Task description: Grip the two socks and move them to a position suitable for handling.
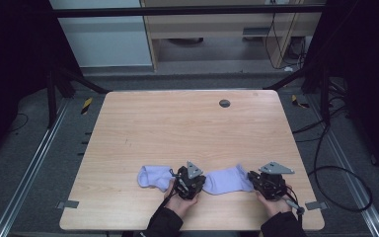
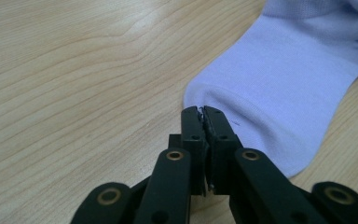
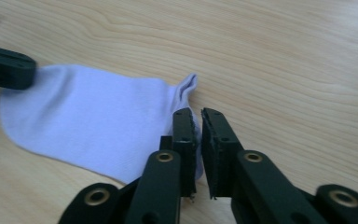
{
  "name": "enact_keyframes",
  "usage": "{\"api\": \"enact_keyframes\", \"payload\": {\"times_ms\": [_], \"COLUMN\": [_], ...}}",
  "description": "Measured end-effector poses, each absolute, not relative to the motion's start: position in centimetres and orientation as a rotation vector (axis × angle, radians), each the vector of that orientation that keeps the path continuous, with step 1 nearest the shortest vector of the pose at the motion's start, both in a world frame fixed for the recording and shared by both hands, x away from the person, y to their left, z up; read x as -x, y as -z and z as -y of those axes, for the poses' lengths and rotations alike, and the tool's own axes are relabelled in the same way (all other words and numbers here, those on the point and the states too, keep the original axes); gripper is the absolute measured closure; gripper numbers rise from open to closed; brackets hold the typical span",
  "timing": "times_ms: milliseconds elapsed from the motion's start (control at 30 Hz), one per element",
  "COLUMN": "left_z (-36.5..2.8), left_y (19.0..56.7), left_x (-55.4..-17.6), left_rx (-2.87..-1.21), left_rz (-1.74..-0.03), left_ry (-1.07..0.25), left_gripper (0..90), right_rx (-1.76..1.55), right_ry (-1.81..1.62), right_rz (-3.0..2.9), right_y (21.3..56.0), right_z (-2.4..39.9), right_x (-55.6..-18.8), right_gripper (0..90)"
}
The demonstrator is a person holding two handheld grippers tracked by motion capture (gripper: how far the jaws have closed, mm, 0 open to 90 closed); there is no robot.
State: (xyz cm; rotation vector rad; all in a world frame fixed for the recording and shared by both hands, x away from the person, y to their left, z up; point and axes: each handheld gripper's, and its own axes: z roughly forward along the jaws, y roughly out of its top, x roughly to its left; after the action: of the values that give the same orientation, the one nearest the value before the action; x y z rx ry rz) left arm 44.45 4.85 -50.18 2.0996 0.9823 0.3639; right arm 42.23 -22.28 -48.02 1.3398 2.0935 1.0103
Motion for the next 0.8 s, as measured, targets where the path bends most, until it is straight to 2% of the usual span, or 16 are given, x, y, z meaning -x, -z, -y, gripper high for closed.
{"api": "enact_keyframes", "payload": {"times_ms": [33, 233, 400, 567, 800], "left_z": [-4.9, -5.6, -6.7, -8.8, -12.6], "left_y": [50.2, 49.4, 47.7, 45.8, 43.7], "left_x": [-44.5, -44.5, -44.6, -44.6, -44.1], "left_rx": [-2.098, -2.072, -2.055, -2.025, -1.987], "left_rz": [-0.978, -0.972, -0.941, -0.923, -0.949], "left_ry": [-0.363, -0.367, -0.382, -0.402, -0.433], "left_gripper": [83.5, 73.7, 57.7, 47.2, 42.7], "right_rx": [-1.34, -1.331, -1.306, -1.289, -1.257], "right_ry": [-1.0, -1.032, -1.085, -1.151, -1.199], "right_rz": [-2.079, -2.041, -2.031, -2.033, -2.044], "right_y": [48.0, 47.7, 47.3, 46.7, 45.9], "right_z": [22.5, 22.8, 22.8, 22.5, 21.7], "right_x": [-42.2, -42.1, -42.0, -42.1, -42.3], "right_gripper": [79.9, 75.2, 71.2, 66.9, 61.3]}}
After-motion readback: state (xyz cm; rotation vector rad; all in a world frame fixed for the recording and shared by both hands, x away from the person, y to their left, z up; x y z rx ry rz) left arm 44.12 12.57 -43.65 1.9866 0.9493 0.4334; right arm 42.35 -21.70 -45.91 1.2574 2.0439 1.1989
